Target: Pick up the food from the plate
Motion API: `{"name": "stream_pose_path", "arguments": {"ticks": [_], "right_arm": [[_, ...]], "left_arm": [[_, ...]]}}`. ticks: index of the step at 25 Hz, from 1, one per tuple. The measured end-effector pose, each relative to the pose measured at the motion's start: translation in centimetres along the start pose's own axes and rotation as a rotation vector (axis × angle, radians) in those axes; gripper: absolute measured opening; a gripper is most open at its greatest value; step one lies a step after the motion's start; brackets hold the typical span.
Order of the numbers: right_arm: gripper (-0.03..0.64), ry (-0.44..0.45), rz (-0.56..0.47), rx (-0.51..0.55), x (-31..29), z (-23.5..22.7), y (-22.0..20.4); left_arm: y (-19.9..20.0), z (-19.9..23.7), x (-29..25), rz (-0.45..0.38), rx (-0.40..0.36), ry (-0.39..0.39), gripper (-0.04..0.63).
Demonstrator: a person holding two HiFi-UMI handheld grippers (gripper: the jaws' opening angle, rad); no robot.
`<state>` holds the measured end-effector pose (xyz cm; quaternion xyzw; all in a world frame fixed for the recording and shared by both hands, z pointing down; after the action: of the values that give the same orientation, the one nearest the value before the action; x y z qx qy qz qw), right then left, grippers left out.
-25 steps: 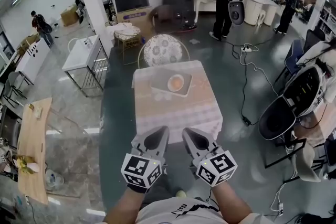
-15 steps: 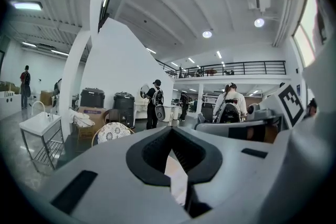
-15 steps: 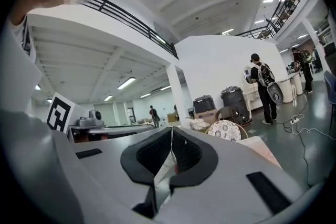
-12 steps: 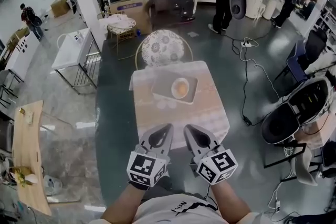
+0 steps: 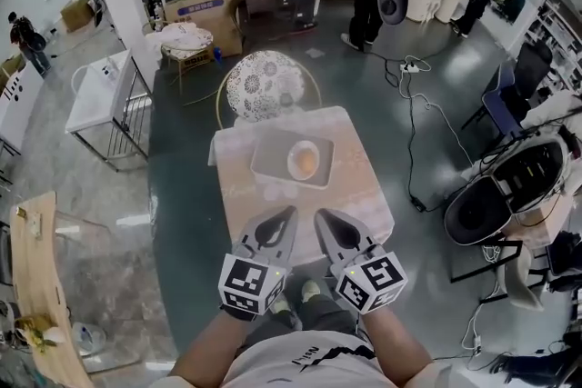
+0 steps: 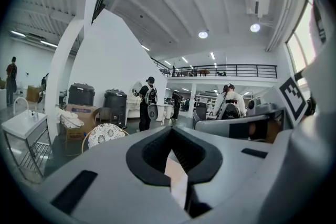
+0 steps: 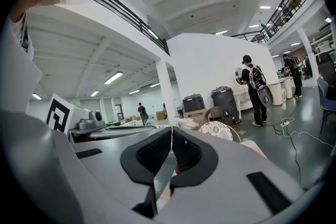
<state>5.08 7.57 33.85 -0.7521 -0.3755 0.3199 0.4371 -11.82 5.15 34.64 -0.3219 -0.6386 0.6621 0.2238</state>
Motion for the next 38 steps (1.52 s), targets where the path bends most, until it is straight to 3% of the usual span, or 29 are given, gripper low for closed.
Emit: {"name": "stream_pose_path", "arguments": {"ticks": [10,21,35,38], "right_arm": [[0.017,-0.027,0.031,-0.019,-5.5,-5.7,0.2],[0.018,-0.063,0.164,-0.038,-14.9,-16.0,-1.4],[0.022,-0.095,0.342,-0.144,-23.2,-26.0,-8.4],[0.085,-0.103,0.378,-0.182,-24.5,-27.5,-10.5]], "left_arm": [[-1.8,3.5,-5.9,0.019,0.003,0.006,0.006],[-6.8,8.3,-16.2,0.065,0.006,0.025,0.006],[-14.6,12.2,-24.2,0.186,0.103,0.036,0.006],[-16.3,12.7,-25.2,0.193,0.125,0.033,0.006]]}}
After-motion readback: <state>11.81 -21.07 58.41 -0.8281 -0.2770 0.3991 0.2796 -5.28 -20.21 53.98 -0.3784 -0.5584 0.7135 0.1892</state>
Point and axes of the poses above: the fingertips, and each gripper's own axes: x backward along the fingers, z to its left, y out of its top, the point moved 10 cm from there along x, backward along the fingers, and after that the axes turned 12 degrees about -x, right-handed, at the moved point
